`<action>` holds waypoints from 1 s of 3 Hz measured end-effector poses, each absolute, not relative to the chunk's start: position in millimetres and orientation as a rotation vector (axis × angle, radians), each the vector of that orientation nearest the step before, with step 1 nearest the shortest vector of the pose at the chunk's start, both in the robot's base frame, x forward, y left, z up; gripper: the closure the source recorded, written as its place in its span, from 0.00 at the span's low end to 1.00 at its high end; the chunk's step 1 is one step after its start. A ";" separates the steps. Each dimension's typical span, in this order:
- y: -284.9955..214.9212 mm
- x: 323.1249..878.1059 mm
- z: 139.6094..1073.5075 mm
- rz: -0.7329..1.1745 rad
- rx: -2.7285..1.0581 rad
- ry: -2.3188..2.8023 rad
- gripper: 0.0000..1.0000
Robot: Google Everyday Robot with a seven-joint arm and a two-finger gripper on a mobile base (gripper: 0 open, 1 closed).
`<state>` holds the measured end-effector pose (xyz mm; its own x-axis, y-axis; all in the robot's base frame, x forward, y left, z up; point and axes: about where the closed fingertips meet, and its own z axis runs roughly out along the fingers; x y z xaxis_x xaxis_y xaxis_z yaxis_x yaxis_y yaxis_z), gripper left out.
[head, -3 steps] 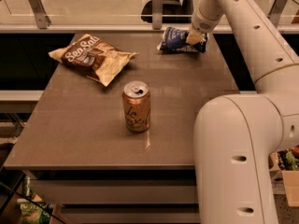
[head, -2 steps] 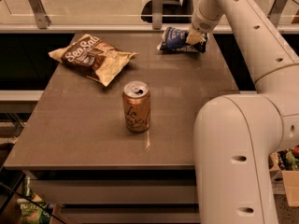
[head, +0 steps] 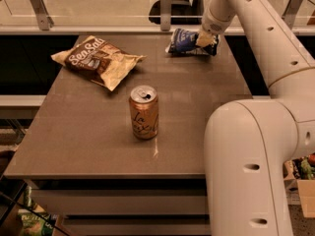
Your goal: Pick blue chip bag
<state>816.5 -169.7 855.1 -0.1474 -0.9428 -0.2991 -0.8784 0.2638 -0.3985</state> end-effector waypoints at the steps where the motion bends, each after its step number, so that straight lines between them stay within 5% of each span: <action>1: -169.5 816.6 854.8 -0.175 -1.643 2.055 1.00; 3: -169.5 816.6 855.0 -0.175 -1.643 2.055 1.00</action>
Offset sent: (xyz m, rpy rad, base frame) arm -0.1003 0.0025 0.0818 -0.0862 -0.1310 -0.0263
